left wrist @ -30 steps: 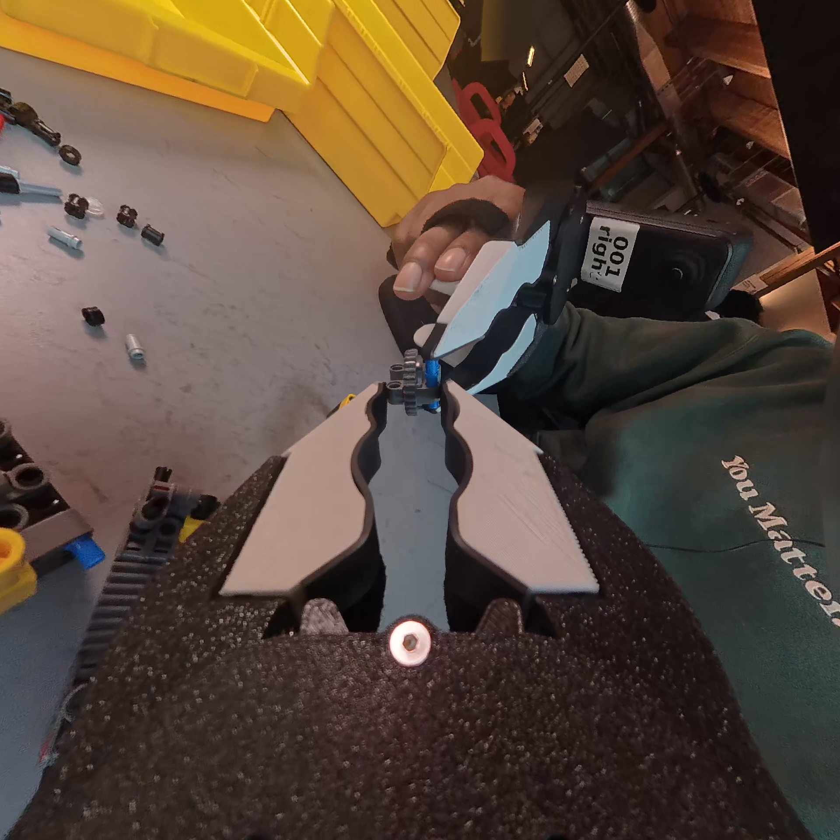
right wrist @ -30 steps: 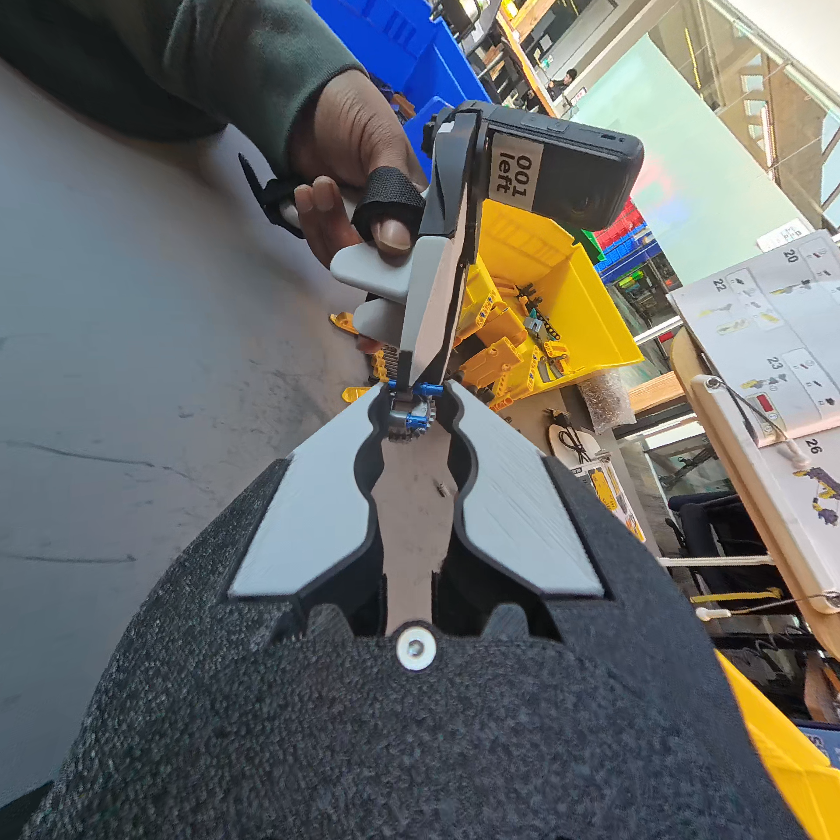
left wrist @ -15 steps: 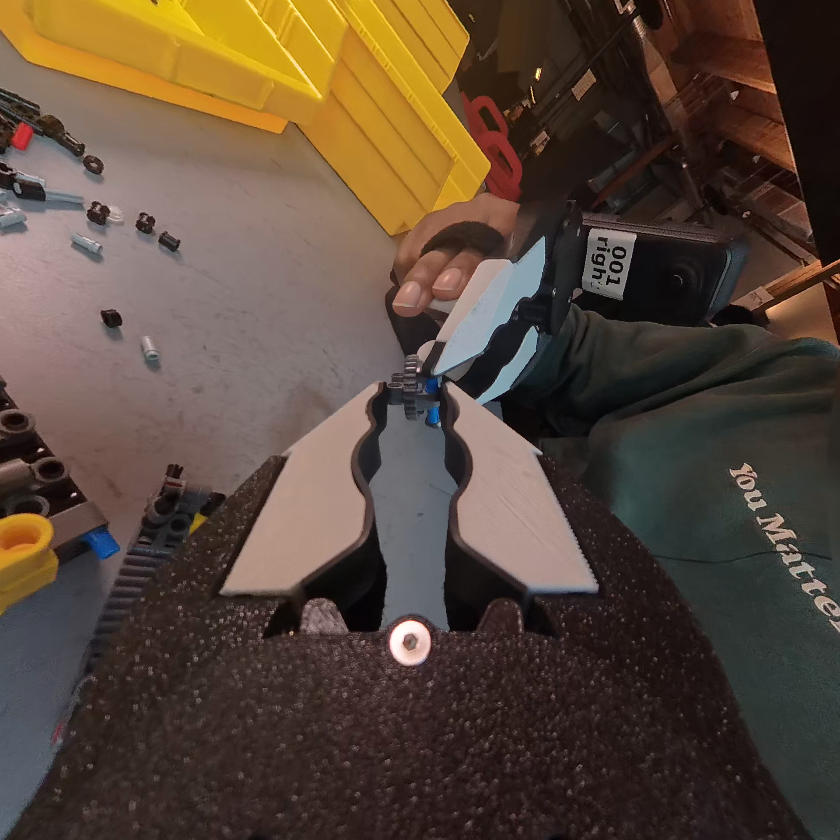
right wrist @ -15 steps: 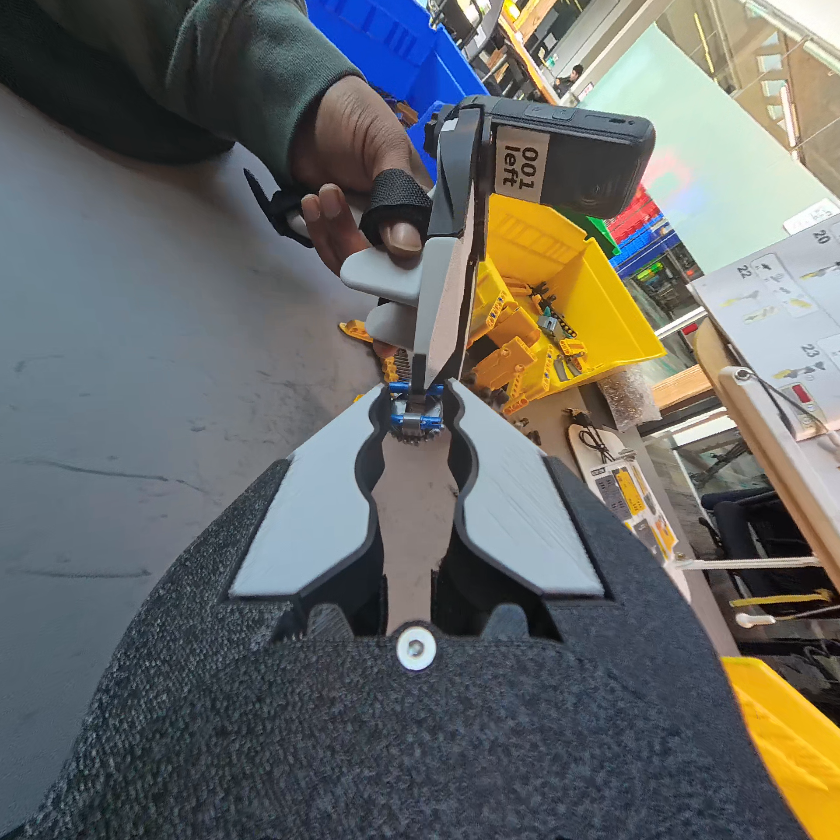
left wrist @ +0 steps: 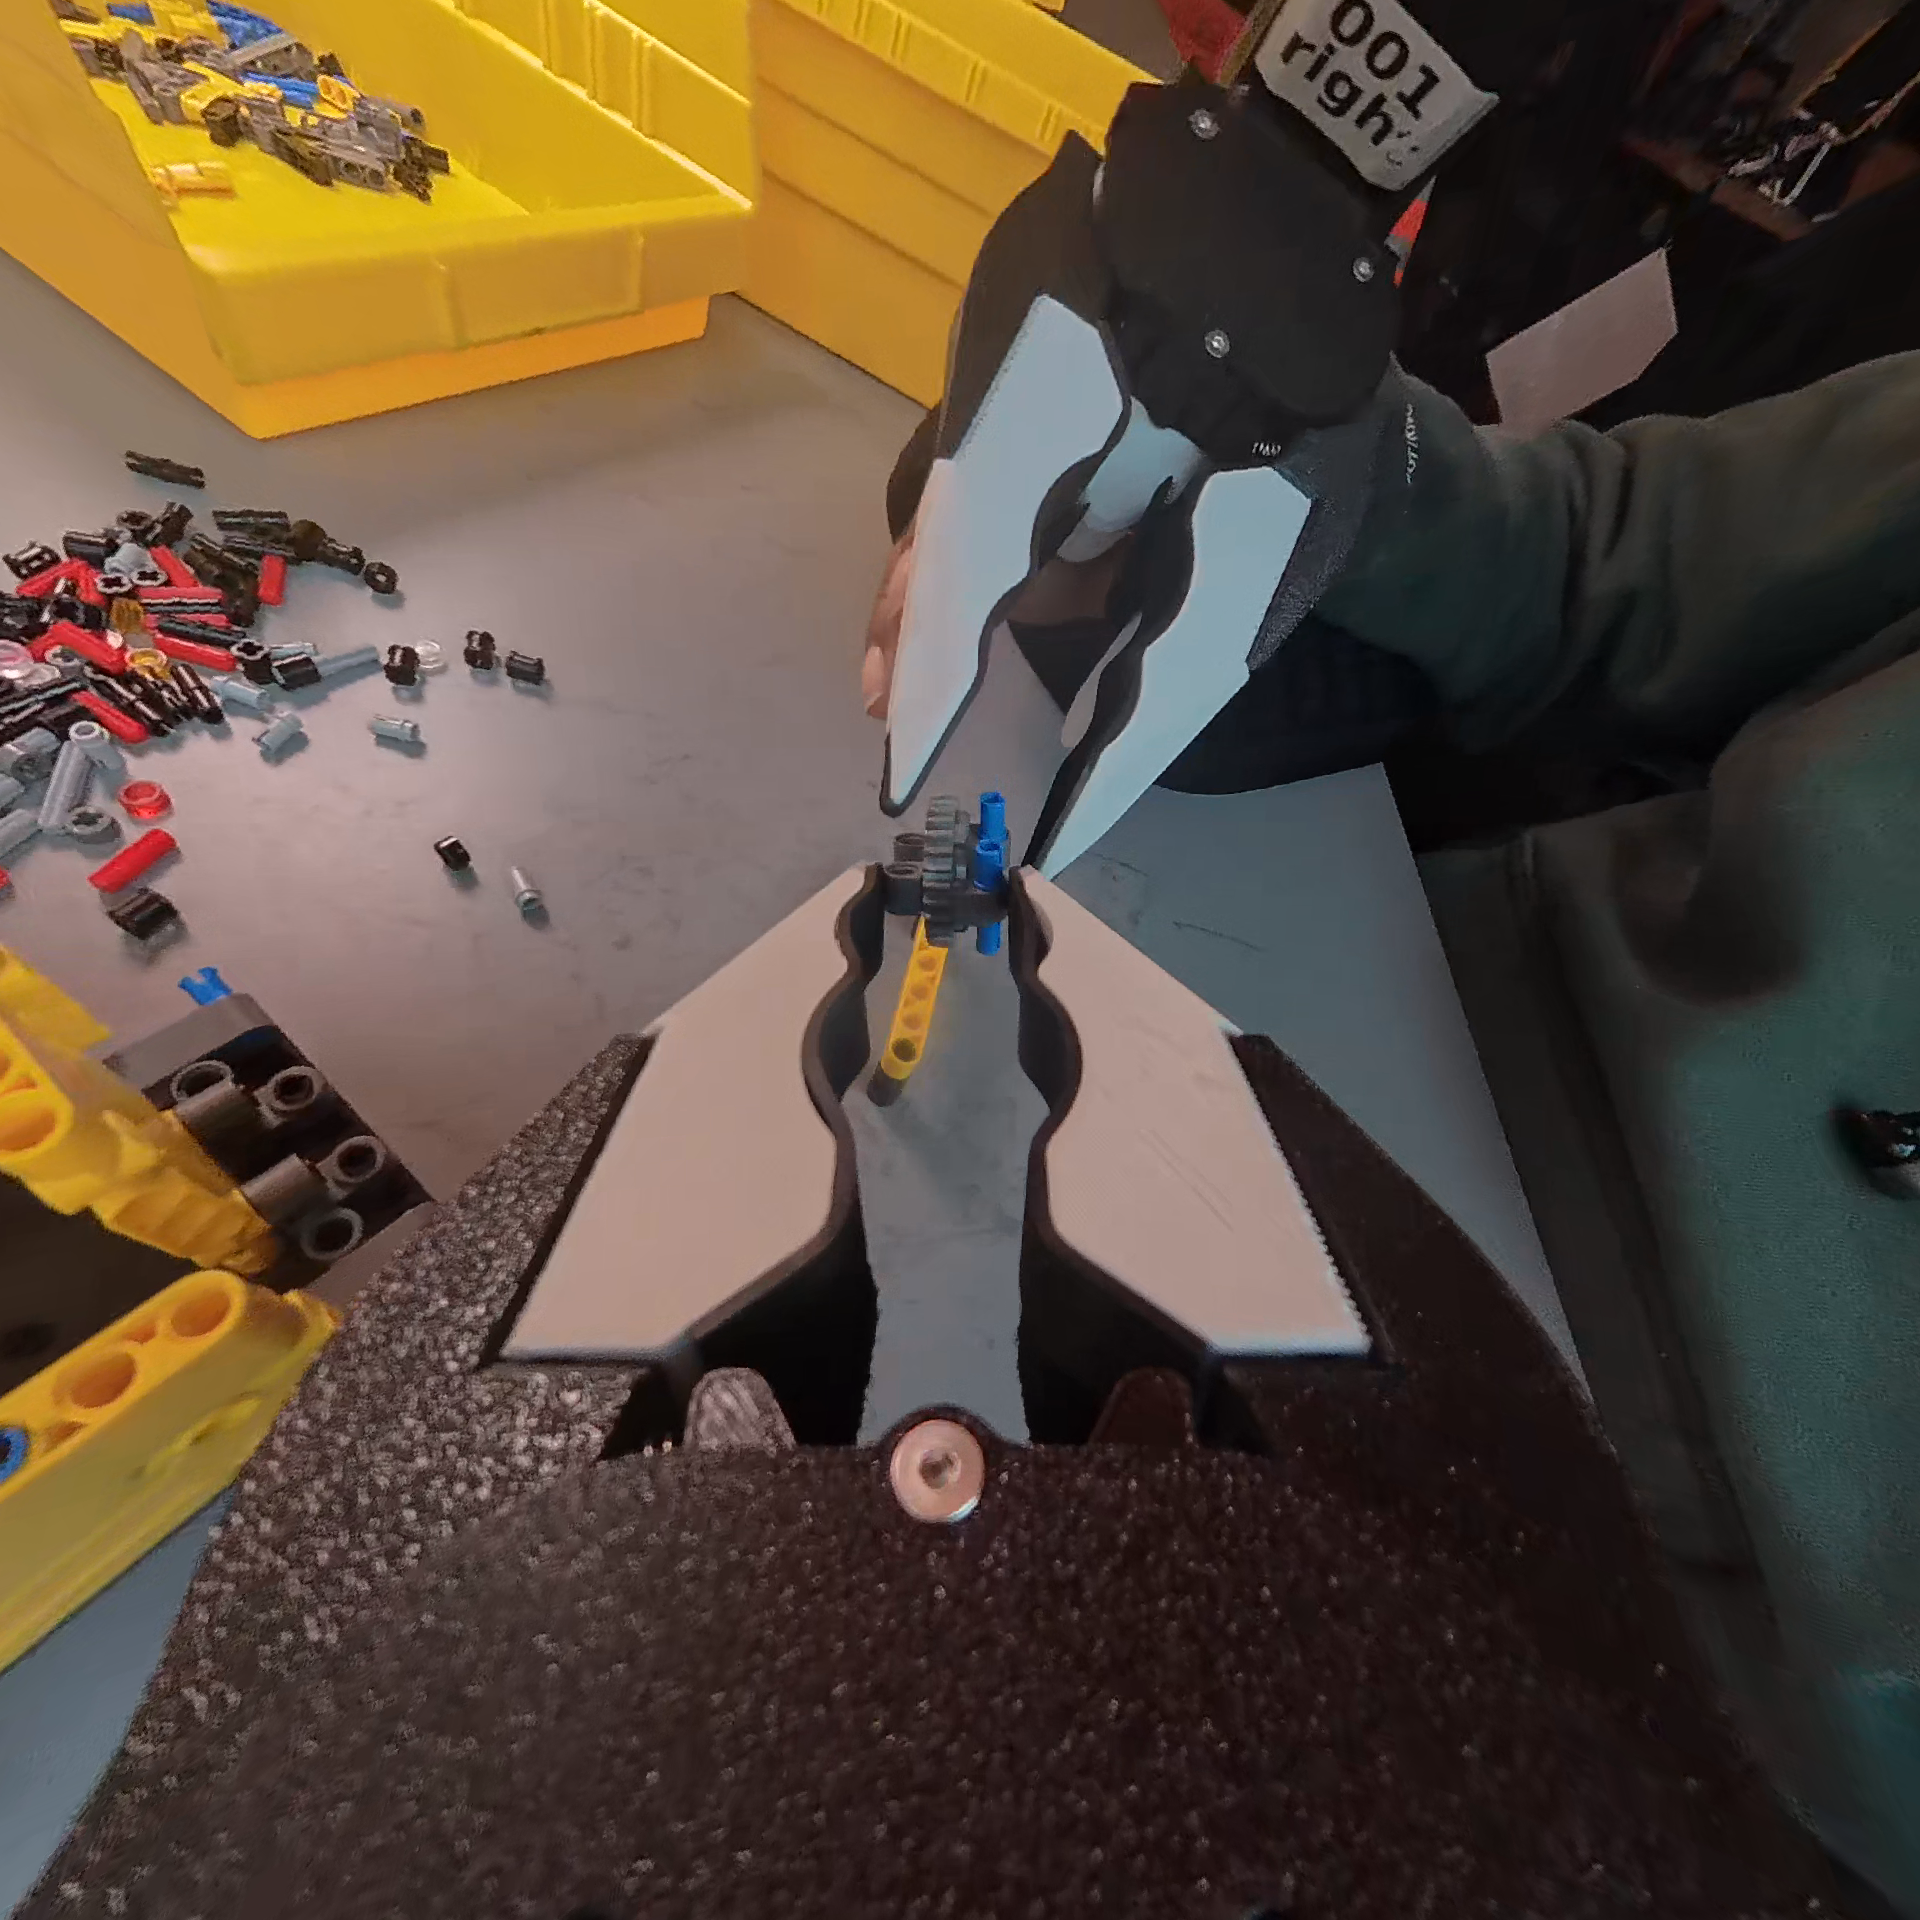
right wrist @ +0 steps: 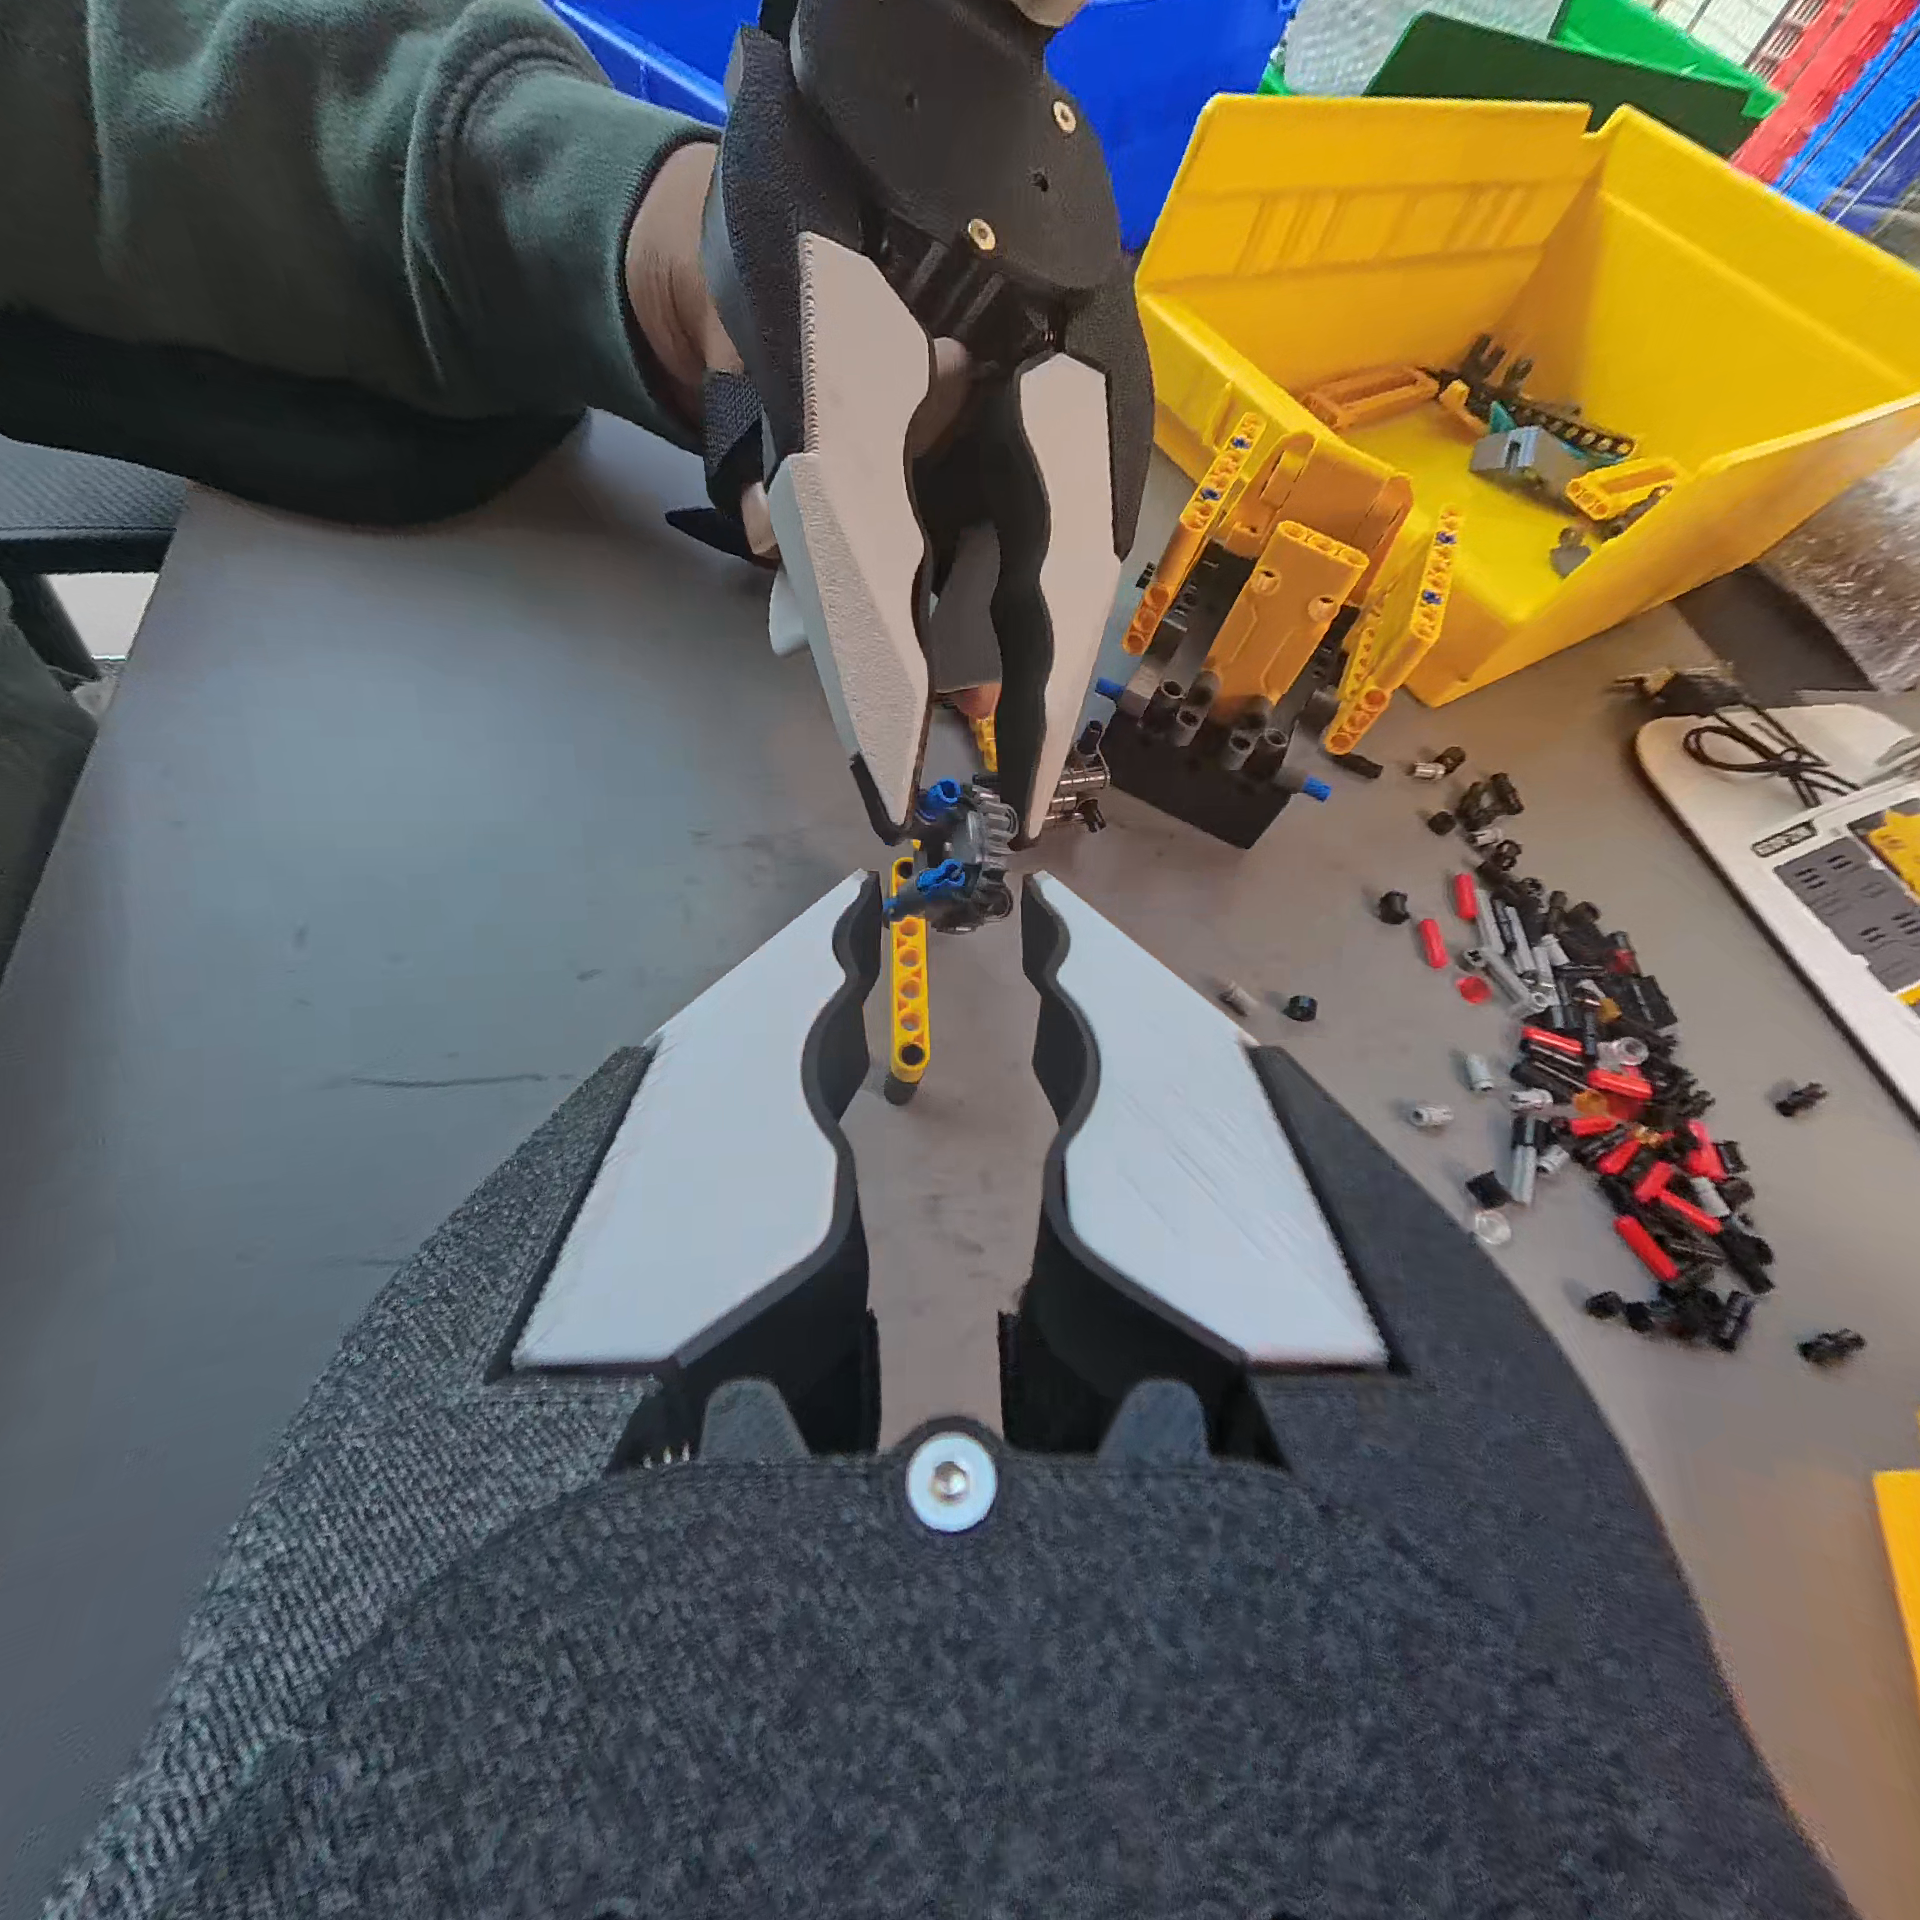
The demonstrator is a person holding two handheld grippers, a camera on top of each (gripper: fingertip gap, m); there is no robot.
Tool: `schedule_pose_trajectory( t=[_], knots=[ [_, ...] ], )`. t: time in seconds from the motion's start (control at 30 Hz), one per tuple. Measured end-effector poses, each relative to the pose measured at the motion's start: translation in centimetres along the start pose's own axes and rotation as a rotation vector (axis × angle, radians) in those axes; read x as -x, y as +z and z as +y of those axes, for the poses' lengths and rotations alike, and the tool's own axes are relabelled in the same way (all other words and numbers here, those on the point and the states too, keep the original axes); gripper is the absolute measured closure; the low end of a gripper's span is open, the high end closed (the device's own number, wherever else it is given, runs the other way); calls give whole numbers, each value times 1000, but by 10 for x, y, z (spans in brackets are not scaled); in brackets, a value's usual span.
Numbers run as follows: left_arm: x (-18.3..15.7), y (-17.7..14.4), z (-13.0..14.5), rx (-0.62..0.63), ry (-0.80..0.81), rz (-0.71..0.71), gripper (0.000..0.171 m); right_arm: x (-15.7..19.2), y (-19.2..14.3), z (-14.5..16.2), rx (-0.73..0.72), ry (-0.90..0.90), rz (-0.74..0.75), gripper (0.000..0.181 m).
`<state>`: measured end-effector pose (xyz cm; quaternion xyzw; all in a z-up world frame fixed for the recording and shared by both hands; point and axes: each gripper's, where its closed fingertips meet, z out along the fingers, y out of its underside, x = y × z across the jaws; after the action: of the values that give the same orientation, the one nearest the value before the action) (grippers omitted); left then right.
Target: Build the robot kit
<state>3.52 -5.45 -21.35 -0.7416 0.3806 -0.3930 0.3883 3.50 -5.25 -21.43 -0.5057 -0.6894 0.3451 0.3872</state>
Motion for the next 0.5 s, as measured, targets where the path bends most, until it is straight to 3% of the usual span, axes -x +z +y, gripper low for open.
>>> schedule_pose_trajectory(
  t=[0.5],
  knots=[
    [6, 11, 17, 95, 106, -69, 149, 2, 7, 20, 145, 47, -24, 164]
  ],
)
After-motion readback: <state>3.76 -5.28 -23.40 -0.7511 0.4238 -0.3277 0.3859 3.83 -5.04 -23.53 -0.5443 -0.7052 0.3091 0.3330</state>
